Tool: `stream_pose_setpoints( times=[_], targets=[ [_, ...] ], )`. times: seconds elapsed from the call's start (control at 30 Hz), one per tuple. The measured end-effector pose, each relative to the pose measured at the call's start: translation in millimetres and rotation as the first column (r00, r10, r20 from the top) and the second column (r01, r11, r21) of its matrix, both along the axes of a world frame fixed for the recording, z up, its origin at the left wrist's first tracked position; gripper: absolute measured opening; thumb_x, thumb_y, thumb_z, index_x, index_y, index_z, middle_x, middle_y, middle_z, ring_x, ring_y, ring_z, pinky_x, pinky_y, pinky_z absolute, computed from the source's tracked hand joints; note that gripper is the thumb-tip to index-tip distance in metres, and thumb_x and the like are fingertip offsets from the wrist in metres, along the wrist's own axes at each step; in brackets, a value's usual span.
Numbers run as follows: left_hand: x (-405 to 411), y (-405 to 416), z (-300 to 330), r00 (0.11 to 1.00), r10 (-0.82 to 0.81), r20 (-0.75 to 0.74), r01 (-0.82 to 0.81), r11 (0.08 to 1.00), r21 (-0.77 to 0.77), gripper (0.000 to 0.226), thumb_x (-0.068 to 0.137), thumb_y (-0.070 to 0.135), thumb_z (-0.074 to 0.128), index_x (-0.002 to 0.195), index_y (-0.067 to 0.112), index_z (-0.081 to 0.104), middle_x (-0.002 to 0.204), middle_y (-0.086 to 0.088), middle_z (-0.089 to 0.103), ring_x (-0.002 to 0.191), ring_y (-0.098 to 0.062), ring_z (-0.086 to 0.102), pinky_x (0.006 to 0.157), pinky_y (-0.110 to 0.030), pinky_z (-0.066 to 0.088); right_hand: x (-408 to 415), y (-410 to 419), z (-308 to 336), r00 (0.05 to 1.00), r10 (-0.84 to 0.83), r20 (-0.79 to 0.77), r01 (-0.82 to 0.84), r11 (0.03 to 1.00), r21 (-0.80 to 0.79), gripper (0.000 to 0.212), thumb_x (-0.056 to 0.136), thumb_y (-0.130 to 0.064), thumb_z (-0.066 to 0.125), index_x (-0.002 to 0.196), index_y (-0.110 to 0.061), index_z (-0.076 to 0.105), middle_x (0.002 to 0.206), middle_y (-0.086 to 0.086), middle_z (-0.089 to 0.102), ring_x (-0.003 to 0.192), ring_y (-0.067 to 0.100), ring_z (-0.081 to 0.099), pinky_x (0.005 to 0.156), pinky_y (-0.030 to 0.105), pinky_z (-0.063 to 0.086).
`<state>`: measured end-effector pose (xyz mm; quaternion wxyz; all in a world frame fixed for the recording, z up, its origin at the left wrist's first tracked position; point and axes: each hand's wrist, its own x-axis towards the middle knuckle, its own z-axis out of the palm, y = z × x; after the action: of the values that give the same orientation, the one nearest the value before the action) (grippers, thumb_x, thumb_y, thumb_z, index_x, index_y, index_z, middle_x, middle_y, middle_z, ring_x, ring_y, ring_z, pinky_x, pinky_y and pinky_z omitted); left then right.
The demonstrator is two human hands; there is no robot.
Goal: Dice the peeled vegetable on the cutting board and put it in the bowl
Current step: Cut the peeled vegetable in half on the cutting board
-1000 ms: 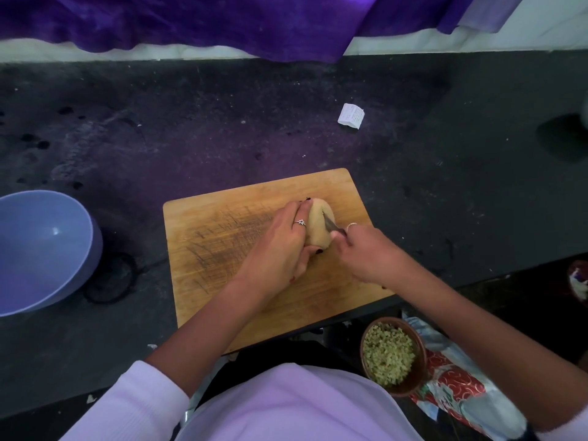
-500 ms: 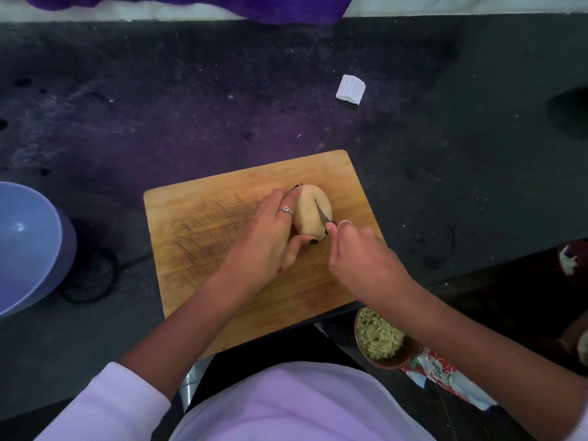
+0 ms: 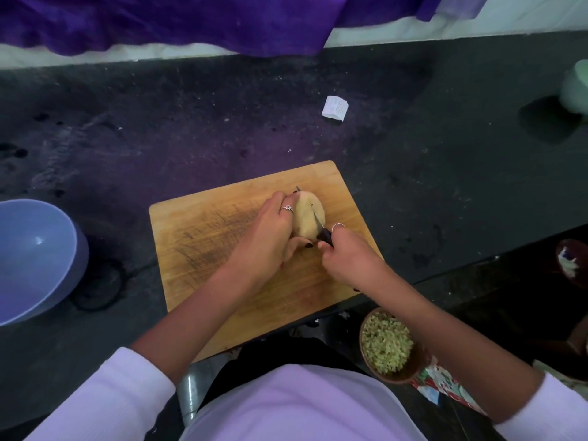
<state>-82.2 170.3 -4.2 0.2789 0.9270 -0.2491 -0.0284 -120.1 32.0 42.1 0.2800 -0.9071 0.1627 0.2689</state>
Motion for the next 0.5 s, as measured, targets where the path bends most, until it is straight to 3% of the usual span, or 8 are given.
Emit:
stream_pose_setpoints(
  times=[0.17, 0.33, 0.5],
  targets=[
    [2, 5, -3, 0.998, 0.047, -0.049, -0.049, 0.998, -0.037, 0.082, 0.077, 0.03, 0.075, 0.143, 0.005, 0.033, 0.122, -0.004, 0.044, 0.107, -0.015, 0.046, 0.089, -0.015, 0.03, -4, 11, -2, 0.983, 0.069, 0.171, -0.035, 0.98, -0.194, 0.015, 0.099, -0.031, 0.045, 0.092, -0.017, 0.045, 0.08, -0.002, 0.046, 0.068, 0.017, 0.052, 0.059, 0.034, 0.045],
    [1, 4, -3, 0.995, 0.082, -0.058, -0.085, 0.995, -0.048, 0.083, 0.076, 0.033, 0.074, 0.143, 0.006, 0.033, 0.121, -0.003, 0.046, 0.107, -0.014, 0.047, 0.089, -0.017, 0.033, -5, 9, 1, 0.962, 0.186, 0.199, -0.115, 0.94, -0.322, 0.019, 0.099, -0.033, 0.044, 0.093, -0.016, 0.05, 0.075, -0.004, 0.042, 0.067, 0.019, 0.048, 0.058, 0.032, 0.039],
    [-3, -1, 4, 0.996, 0.076, -0.037, -0.077, 0.997, -0.016, 0.079, 0.08, 0.033, 0.071, 0.143, 0.006, 0.032, 0.124, -0.004, 0.044, 0.109, -0.016, 0.047, 0.09, -0.023, 0.04, -5, 0, 7, 0.951, 0.24, 0.193, -0.144, 0.902, -0.407, 0.027, 0.098, -0.041, 0.043, 0.084, -0.019, 0.042, 0.074, -0.003, 0.043, 0.065, 0.019, 0.045, 0.056, 0.032, 0.035]
  ],
)
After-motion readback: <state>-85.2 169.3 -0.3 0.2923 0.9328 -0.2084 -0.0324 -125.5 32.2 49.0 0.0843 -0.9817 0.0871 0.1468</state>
